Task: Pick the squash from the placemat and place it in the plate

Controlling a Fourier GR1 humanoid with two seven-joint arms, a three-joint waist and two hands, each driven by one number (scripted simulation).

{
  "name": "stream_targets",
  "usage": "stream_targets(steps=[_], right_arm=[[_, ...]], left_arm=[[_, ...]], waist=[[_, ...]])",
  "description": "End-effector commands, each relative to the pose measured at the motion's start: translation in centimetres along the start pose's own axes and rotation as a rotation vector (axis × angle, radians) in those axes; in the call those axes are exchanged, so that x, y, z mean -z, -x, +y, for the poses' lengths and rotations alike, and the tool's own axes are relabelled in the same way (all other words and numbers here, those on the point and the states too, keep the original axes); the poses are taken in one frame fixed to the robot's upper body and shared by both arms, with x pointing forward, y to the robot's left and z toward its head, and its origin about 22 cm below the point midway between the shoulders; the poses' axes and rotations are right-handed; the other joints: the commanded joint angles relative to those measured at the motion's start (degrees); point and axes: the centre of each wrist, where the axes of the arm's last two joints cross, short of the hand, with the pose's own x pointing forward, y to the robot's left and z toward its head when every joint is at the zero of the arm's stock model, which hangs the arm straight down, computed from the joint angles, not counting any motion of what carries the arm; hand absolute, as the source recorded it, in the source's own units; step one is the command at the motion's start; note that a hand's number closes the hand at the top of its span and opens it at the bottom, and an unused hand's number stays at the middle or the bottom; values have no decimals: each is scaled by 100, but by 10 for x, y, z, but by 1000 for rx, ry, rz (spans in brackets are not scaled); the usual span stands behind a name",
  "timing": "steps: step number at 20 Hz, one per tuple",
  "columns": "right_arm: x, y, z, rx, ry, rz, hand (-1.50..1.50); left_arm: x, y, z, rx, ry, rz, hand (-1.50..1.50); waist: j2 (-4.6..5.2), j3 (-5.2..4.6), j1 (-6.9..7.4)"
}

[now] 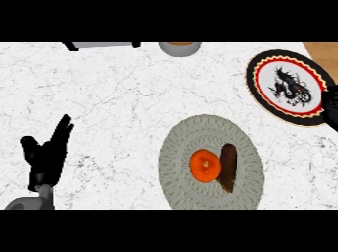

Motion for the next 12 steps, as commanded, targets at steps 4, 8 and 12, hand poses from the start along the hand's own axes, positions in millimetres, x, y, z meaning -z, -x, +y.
stream_targets(steps=[4, 8, 12], right_arm=[[-79, 14, 14, -45, 391, -68, -150], [-133, -5, 12, -96, 339, -64, -150], [-154, -14, 9, -237, 191, 39, -150]], left_arm=[[-15, 9, -31, -62, 125, 95, 0], [-21, -1, -48, -46, 144, 83, 0], [-24, 3, -43, -63, 165, 93, 0]], waist=[[-12, 28, 121], [25, 24, 274], [50, 10, 350]])
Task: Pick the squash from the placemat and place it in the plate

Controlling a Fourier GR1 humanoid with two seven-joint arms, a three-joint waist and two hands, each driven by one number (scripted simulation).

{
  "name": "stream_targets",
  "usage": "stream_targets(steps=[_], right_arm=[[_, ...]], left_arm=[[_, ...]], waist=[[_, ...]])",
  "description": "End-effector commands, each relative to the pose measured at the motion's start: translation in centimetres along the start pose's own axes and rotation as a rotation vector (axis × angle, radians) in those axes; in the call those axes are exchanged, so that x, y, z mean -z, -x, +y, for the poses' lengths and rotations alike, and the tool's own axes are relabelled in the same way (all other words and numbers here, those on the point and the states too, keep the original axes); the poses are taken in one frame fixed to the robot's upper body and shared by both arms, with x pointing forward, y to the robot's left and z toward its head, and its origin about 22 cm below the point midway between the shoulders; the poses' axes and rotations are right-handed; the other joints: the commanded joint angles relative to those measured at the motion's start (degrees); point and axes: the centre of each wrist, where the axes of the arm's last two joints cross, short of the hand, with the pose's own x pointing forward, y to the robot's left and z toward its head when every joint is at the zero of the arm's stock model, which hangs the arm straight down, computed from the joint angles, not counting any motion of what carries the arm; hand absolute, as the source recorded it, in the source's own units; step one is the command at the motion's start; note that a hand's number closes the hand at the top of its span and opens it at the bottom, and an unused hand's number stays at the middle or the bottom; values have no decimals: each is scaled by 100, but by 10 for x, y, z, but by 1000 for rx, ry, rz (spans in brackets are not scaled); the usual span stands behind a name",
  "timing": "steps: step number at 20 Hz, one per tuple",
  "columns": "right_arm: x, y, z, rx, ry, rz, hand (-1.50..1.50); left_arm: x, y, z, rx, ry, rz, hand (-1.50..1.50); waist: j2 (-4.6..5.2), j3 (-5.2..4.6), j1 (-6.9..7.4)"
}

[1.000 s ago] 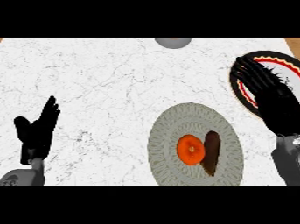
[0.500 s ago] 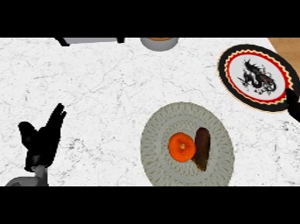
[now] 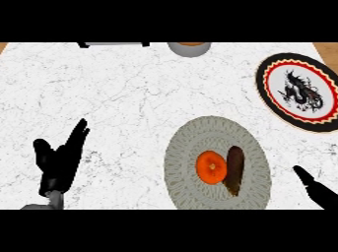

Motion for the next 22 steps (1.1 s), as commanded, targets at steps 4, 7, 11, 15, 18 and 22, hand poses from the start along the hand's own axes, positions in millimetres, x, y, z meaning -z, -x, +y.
stream_targets(steps=[4, 7, 11, 15, 18, 22], right_arm=[[-37, -13, -22, -294, -338, 146, -150], [-37, -39, -20, -356, -414, 183, -150], [-41, -75, -18, -435, -424, 243, -150], [-35, -81, 31, -491, -458, 265, -150], [-47, -100, 51, -518, -483, 285, -150], [-42, -103, 80, -564, -484, 320, -150]], left_arm=[[-4, 7, -14, 0, 57, 38, 0], [3, -3, -13, 2, 52, 22, 0], [-6, 5, -19, -20, 68, 53, 0], [3, -1, -29, -3, 77, 48, 0], [0, 0, -17, 2, 71, 39, 0], [13, -1, -23, -12, 68, 45, 0]], waist=[[72, -52, 100], [90, -47, 183], [71, -42, 218], [81, -27, 271], [67, -27, 251], [69, -22, 190]])
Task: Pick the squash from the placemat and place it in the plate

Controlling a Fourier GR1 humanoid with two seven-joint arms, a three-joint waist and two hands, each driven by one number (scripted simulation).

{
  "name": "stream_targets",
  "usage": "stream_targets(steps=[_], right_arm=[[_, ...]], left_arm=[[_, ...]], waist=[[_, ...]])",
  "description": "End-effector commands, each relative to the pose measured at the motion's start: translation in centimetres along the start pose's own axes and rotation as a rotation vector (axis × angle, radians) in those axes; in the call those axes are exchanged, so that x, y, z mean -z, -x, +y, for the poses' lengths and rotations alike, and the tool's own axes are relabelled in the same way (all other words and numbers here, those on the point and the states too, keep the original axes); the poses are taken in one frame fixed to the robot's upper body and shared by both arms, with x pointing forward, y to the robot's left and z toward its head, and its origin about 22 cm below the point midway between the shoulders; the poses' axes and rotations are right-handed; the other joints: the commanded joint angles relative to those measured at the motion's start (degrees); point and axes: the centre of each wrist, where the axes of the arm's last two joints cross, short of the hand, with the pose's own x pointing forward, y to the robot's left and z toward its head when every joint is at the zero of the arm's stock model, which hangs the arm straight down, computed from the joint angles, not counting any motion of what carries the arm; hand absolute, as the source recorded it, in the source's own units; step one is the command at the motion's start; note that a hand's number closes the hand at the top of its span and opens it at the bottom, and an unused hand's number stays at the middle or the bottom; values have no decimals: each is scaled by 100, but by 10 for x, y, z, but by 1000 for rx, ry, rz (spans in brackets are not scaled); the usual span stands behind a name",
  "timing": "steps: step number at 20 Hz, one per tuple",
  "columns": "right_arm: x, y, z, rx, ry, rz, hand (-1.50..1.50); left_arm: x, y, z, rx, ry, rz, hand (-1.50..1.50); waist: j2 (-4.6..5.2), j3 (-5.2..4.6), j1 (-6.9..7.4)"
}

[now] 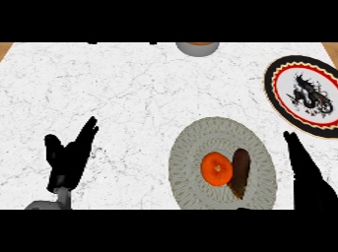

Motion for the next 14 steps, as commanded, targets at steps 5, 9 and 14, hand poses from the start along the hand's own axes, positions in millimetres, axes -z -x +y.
stream_targets(steps=[5, 9, 14], right_arm=[[12, -36, 44, -34, -105, 124, -150], [11, -35, 50, -24, -132, 120, -150], [18, -41, 72, -54, -115, 121, -150]], left_arm=[[0, 14, 2, -13, 13, 33, 0], [-7, 19, -9, -13, 8, 29, 0], [-9, 9, 13, -5, 8, 28, 0]], waist=[[15, -14, -45], [6, -11, -65], [5, -10, -53]])
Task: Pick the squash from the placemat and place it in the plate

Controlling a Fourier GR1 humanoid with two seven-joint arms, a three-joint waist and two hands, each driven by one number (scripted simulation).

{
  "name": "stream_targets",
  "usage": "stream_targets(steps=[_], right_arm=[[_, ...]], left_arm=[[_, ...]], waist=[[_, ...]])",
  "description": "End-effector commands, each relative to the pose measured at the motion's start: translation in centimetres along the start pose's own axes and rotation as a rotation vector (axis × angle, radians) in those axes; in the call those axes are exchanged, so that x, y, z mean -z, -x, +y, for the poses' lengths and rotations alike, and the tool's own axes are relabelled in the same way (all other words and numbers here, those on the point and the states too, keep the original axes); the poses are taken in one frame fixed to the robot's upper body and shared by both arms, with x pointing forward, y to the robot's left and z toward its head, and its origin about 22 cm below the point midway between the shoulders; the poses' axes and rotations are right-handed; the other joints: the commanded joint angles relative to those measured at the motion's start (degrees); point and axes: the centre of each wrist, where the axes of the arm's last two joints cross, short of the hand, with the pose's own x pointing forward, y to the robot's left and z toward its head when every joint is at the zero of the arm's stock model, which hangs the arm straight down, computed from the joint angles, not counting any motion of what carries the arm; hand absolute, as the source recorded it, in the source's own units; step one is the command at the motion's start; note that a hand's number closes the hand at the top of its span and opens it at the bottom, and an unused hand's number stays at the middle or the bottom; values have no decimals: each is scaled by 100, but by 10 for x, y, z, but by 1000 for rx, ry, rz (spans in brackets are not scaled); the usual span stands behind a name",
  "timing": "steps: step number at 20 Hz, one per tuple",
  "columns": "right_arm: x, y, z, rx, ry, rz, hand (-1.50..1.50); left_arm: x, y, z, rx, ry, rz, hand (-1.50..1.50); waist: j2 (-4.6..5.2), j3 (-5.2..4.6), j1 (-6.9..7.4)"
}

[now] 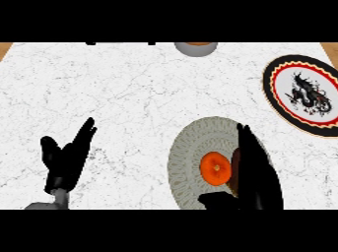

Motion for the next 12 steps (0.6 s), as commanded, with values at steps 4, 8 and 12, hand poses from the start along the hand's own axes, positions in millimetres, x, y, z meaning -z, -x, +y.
stream_targets(steps=[4, 8, 12], right_arm=[[1, -9, 25, -76, 24, 130, -150], [18, 1, 35, -114, 11, 166, -150], [21, 11, 29, -114, -4, 171, -150]], left_arm=[[7, 5, -2, -5, 5, 38, 0], [2, 13, 5, 6, 7, 32, 0], [-9, -1, -10, 1, 8, 36, 0]], waist=[[22, -28, -33], [26, -27, -19], [17, -25, -13]])
